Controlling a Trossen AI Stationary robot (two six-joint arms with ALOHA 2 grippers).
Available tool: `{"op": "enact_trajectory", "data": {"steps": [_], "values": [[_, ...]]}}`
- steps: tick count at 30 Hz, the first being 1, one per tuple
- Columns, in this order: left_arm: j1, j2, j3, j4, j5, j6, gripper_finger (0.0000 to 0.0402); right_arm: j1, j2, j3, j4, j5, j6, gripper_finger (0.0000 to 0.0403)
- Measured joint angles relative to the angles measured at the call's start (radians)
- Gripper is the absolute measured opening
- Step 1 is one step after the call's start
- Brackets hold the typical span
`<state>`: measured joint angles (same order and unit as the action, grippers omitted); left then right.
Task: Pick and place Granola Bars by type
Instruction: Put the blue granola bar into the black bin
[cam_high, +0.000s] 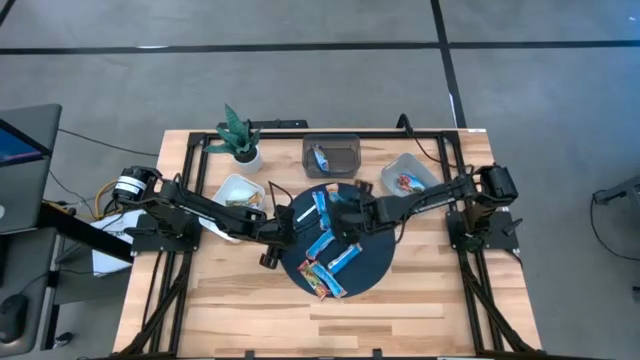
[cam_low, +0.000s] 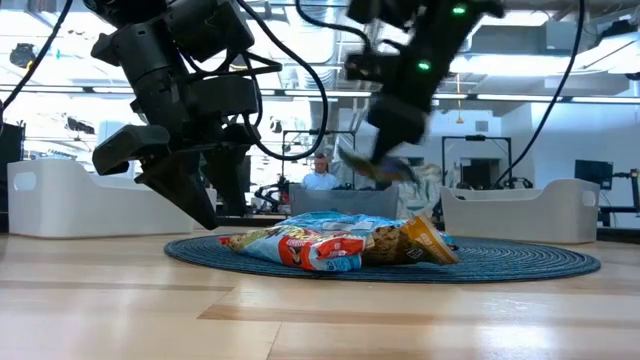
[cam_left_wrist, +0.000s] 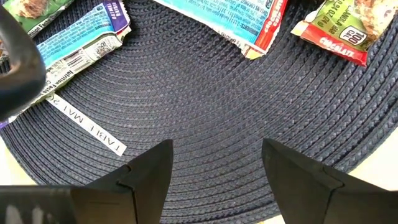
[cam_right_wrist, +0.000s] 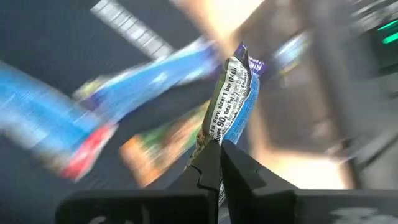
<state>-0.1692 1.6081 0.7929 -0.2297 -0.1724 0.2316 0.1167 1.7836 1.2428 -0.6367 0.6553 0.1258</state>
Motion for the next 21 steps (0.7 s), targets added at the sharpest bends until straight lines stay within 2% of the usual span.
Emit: {"op": "enact_trajectory", "data": {"steps": [4,9,12,17,21], "values": [[0.000,0.000,0.000,0.000,0.000,0.000,0.0240,-0.106,0.000,0.051,0.123,0.039,-0.180,0.0000],[0.000,0.000,0.000,-0.008,0.000,0.005,0.0240,-0.278,0.000,0.059,0.274,-0.115,-0.352,0.0001],[0.000,0.000,0.000,-0.006,0.000,0.018,0.0240,-0.371,0.000,0.059,0.323,-0.214,-0.354,0.0000],[0.000,0.000,0.000,-0.006,0.000,0.028,0.0240,-0.474,0.000,0.059,0.312,-0.321,-0.294,0.0006],[0.000,0.000,0.000,-0.004,-0.017,0.037,0.0240,-0.517,0.000,0.059,0.297,-0.368,-0.286,0.0036]]}}
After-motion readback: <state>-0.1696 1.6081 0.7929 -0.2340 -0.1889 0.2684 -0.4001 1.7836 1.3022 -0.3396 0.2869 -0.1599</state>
